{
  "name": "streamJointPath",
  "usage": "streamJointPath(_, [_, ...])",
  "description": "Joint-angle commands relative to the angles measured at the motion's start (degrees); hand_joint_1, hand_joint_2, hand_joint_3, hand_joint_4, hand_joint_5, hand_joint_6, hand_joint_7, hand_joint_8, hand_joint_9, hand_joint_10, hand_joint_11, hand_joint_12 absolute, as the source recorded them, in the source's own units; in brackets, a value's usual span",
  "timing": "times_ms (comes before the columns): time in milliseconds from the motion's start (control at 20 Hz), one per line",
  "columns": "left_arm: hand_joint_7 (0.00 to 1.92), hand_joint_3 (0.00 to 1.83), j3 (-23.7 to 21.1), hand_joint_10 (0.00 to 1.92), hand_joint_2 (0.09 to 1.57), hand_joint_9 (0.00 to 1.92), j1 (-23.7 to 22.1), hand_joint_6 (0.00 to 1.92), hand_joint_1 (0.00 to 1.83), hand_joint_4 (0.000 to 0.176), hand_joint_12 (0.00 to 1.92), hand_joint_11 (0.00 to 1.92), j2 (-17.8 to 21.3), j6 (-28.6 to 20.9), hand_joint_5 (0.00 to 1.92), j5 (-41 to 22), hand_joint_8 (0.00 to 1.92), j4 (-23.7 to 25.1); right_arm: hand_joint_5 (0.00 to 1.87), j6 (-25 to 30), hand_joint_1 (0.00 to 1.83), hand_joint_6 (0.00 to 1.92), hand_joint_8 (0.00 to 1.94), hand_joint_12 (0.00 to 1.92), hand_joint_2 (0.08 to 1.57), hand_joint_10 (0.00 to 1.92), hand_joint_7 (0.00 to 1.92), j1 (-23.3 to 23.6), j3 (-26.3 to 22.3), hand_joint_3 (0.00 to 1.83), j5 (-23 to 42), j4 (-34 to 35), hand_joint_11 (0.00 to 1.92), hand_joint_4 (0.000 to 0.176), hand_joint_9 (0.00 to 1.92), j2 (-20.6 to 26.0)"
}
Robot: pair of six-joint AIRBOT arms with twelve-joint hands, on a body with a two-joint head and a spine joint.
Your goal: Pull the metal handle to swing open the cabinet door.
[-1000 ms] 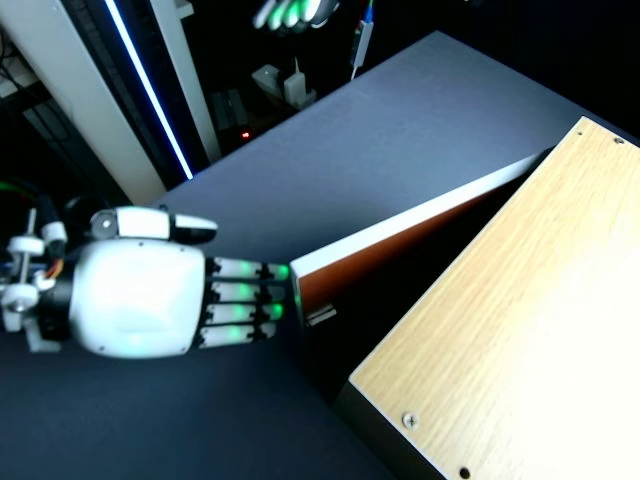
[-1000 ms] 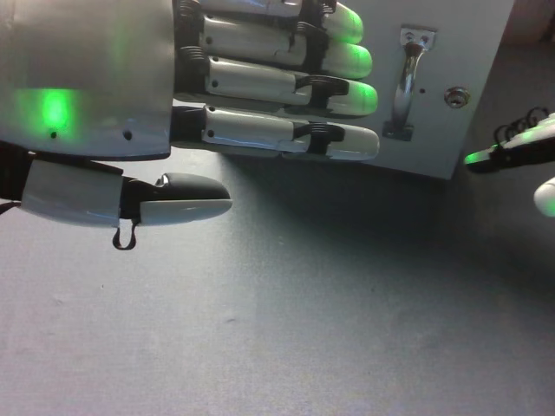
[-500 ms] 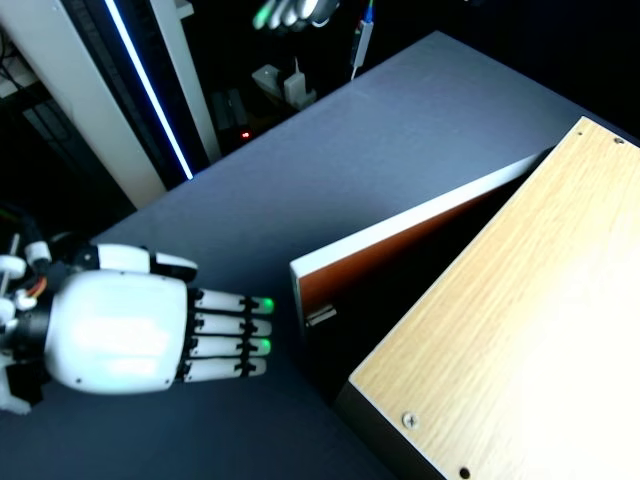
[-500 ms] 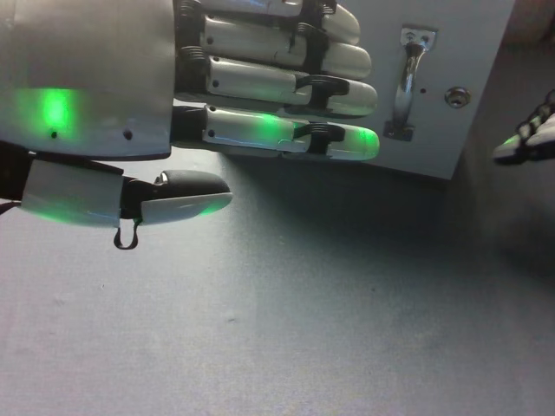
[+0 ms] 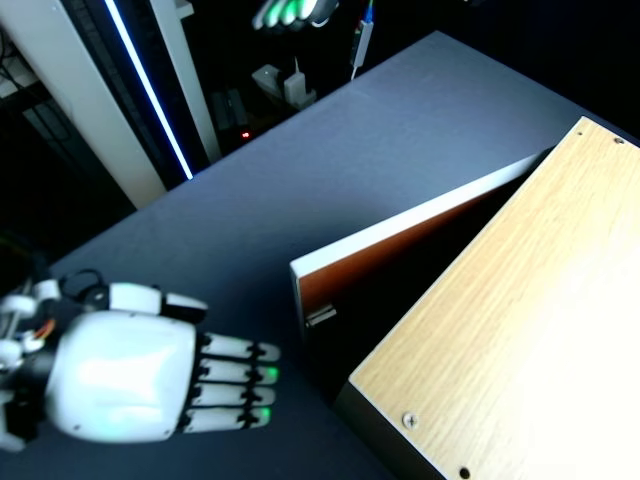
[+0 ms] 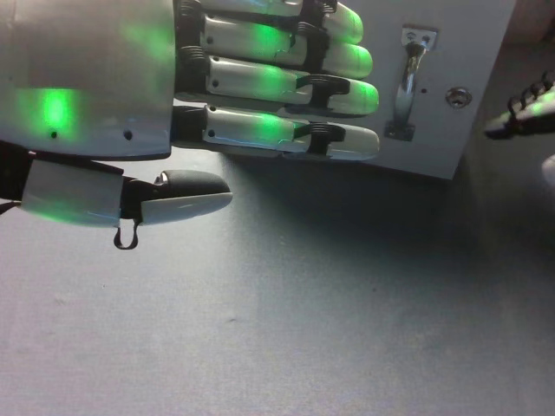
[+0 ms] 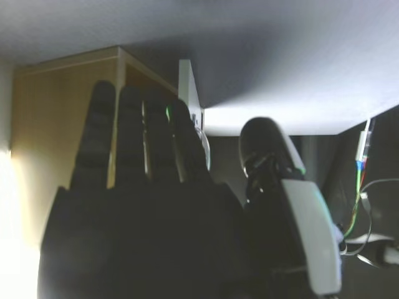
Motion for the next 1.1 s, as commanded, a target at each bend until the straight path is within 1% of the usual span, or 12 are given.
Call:
streamJointPath(0, [0.19,0.3,0.0,0.0,1.52,0.18,-0.6,0.0,0.0,0.0,0.48,0.0,0.4,0.4,0.15,-1.1,0.01,-5.8,0.12,1.2,0.0,0.0,0.0,0.39,1.5,0.01,0.14,0.6,-0.4,0.0,-1.6,3.5,0.0,0.0,0.12,0.3])
streamJointPath(50, [0.19,0.3,0.0,0.0,1.52,0.17,-0.6,0.0,0.0,0.0,0.46,0.0,0.4,0.4,0.15,-1.1,0.0,-5.8,0.11,2.1,0.0,0.0,0.0,0.39,1.5,0.0,0.13,0.6,-0.9,0.0,-2.7,4.1,0.0,0.0,0.12,0.2])
streamJointPath(100, [0.19,0.29,0.0,0.0,1.52,0.18,-0.6,0.0,0.0,0.0,0.48,0.0,0.4,0.4,0.16,-1.1,0.0,-5.8,0.11,4.2,0.0,0.0,0.0,0.4,1.51,0.0,0.13,0.6,-1.3,0.0,-4.4,4.7,0.0,0.0,0.12,-0.1])
streamJointPath(200, [0.19,0.29,0.0,0.0,1.52,0.18,-0.6,0.0,0.0,0.0,0.49,0.0,0.4,0.4,0.16,-1.1,0.0,-5.8,0.11,4.5,0.0,0.0,0.0,0.41,1.51,0.0,0.13,1.1,-1.5,0.0,-6.5,5.5,0.0,0.0,0.13,-0.6])
streamJointPath(400, [0.2,0.28,0.0,0.0,1.53,0.19,-0.6,0.0,0.0,0.0,0.47,0.0,0.4,0.4,0.16,-1.1,0.0,-5.8,0.11,7.5,0.0,0.0,0.0,0.46,1.5,0.0,0.14,1.6,-2.2,0.0,-9.3,6.5,0.0,0.0,0.14,-1.0])
streamJointPath(500, [0.21,0.28,0.0,0.0,1.53,0.2,-0.6,0.0,0.0,0.0,0.49,0.0,0.4,0.4,0.17,-1.1,0.0,-5.8,0.12,8.3,0.0,0.0,0.0,0.48,1.5,0.0,0.15,1.7,-2.8,0.0,-9.7,6.8,0.0,0.0,0.15,-1.0])
streamJointPath(700, [0.2,0.28,0.0,0.0,1.54,0.2,-0.6,0.0,0.0,0.0,0.5,0.0,0.4,0.4,0.16,-1.1,0.0,-5.8,0.1,19.1,0.0,0.0,0.0,0.44,1.52,0.0,0.14,1.9,-4.0,0.01,-11.1,7.1,0.0,0.0,0.13,-1.2])
streamJointPath(750, [0.2,0.28,0.0,0.0,1.54,0.2,-0.6,0.0,0.0,0.0,0.5,0.0,0.4,0.4,0.16,-1.1,0.0,-5.8,0.09,21.2,0.0,0.0,0.0,0.43,1.52,0.0,0.13,1.9,-4.3,0.01,-11.1,8.5,0.0,0.0,0.13,-1.4])
streamJointPath(900, [0.21,0.28,0.0,0.0,1.54,0.2,-0.6,0.0,0.0,0.0,0.49,0.0,0.4,0.4,0.17,-1.1,0.0,-5.8,0.1,22.0,0.0,0.0,0.0,0.46,1.51,0.0,0.14,2.0,-4.9,0.0,-11.5,11.2,0.0,0.0,0.14,-1.5])
streamJointPath(1050, [0.21,0.28,0.0,0.0,1.54,0.2,-0.6,0.0,0.0,0.0,0.48,0.0,0.4,0.4,0.17,-1.1,0.0,-5.8,0.12,22.0,0.0,0.0,0.0,0.48,1.51,0.0,0.16,2.2,-4.9,0.0,-11.5,11.5,0.0,0.0,0.15,-1.6])
